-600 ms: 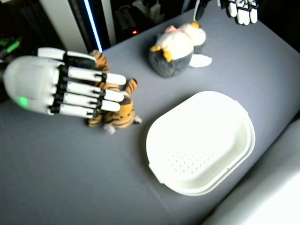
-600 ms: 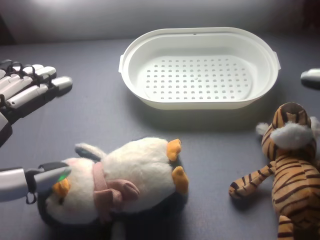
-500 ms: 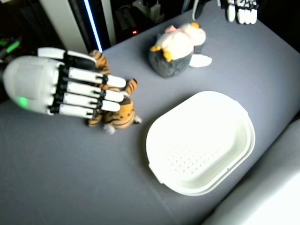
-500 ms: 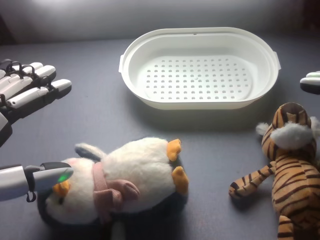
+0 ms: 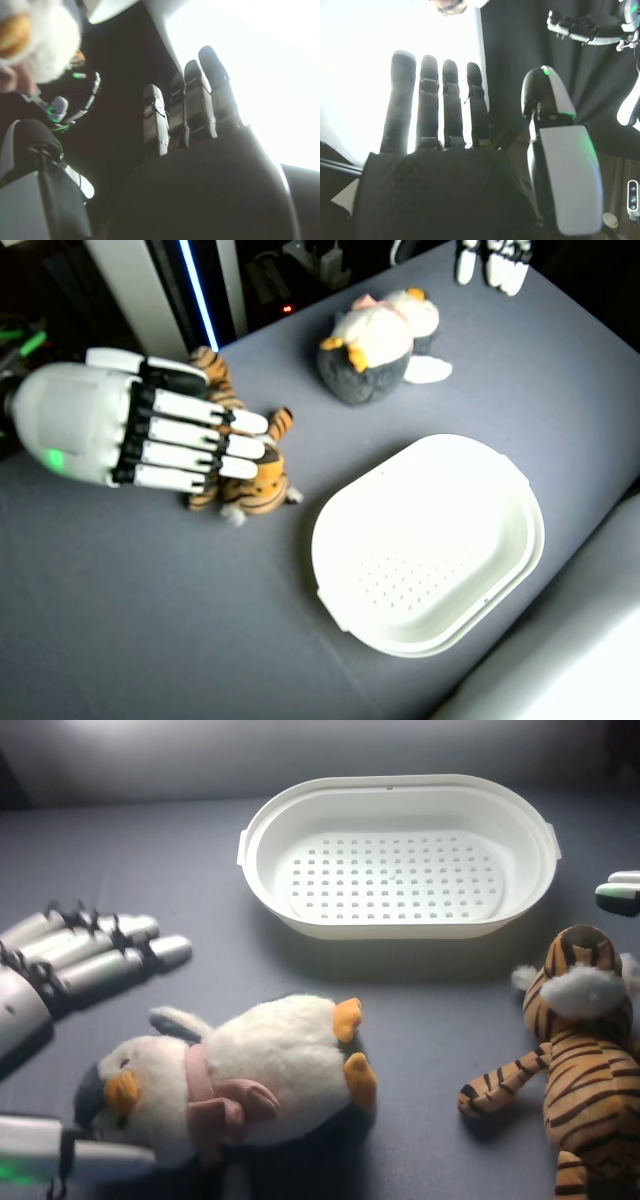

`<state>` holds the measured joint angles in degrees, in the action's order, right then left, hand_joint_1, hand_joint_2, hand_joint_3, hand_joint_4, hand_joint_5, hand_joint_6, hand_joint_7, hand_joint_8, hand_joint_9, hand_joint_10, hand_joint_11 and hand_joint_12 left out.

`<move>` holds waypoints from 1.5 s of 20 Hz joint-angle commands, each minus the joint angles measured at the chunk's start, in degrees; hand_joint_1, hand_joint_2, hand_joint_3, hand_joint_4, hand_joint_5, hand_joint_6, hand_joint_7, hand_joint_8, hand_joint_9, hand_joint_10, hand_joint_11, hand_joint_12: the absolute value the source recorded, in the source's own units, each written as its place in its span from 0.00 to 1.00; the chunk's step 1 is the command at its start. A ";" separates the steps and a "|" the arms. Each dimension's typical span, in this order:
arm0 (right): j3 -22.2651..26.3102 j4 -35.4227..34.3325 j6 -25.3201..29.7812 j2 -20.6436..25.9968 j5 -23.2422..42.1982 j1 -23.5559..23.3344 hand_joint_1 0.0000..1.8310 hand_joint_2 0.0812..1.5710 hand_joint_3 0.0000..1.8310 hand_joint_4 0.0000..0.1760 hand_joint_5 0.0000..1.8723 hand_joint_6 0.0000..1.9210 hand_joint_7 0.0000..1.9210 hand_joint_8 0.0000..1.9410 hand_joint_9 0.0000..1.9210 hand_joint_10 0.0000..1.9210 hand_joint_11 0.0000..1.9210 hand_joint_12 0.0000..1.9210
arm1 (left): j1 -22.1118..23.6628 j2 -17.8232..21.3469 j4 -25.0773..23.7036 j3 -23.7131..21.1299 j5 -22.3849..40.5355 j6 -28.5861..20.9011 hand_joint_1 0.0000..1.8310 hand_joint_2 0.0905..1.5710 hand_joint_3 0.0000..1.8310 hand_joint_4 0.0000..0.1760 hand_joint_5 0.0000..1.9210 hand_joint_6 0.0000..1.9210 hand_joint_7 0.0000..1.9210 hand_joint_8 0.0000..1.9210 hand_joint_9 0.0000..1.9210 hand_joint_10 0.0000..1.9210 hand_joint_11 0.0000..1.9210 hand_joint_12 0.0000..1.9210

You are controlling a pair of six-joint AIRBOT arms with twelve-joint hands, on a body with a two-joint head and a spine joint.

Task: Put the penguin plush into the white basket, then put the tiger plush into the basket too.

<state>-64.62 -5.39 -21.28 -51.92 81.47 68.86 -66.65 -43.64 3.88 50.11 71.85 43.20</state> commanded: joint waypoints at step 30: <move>-2.28 -0.79 1.96 -1.65 6.27 -0.44 0.37 0.82 0.00 0.00 0.27 0.00 0.26 0.00 0.26 0.00 0.25 0.06 | 44.21 -20.77 5.82 27.13 -30.32 20.78 0.57 0.56 0.00 0.00 0.37 0.02 0.42 0.07 0.39 0.29 0.25 0.74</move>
<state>-66.76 -5.30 -19.81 -53.67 80.60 68.86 -23.46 -65.04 10.13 77.14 34.68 64.07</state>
